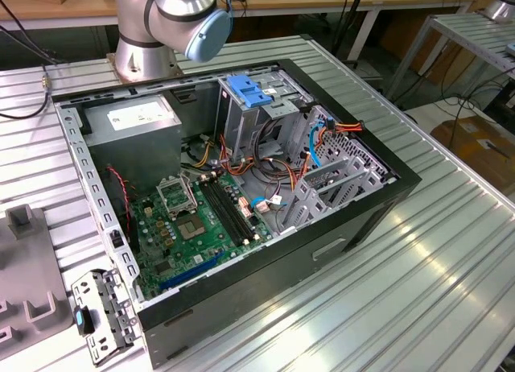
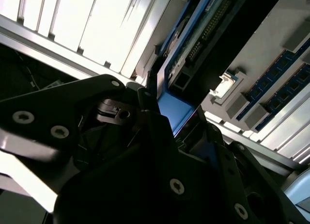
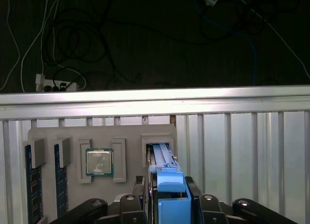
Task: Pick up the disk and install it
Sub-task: 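Pick up the disk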
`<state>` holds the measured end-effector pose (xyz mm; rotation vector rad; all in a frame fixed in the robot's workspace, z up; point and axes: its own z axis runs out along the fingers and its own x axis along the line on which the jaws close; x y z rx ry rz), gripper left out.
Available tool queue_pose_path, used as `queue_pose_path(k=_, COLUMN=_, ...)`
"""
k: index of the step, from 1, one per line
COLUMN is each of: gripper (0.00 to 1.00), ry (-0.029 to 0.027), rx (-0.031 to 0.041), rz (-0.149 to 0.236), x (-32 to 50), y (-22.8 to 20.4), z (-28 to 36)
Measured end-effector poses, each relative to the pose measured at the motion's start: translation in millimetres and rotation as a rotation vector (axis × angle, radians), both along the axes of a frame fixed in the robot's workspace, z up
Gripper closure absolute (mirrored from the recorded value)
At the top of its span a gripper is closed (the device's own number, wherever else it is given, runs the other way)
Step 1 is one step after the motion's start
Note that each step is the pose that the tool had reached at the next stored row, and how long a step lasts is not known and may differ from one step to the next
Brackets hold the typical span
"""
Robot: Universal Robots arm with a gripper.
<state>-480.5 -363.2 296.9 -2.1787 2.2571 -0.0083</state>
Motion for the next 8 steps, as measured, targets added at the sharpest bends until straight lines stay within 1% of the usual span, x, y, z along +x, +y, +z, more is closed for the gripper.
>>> queue_pose_path(k=8, gripper=0.55, ry=0.0000, rx=0.0000, rz=0.000, x=0.3, y=0.0, z=0.0)
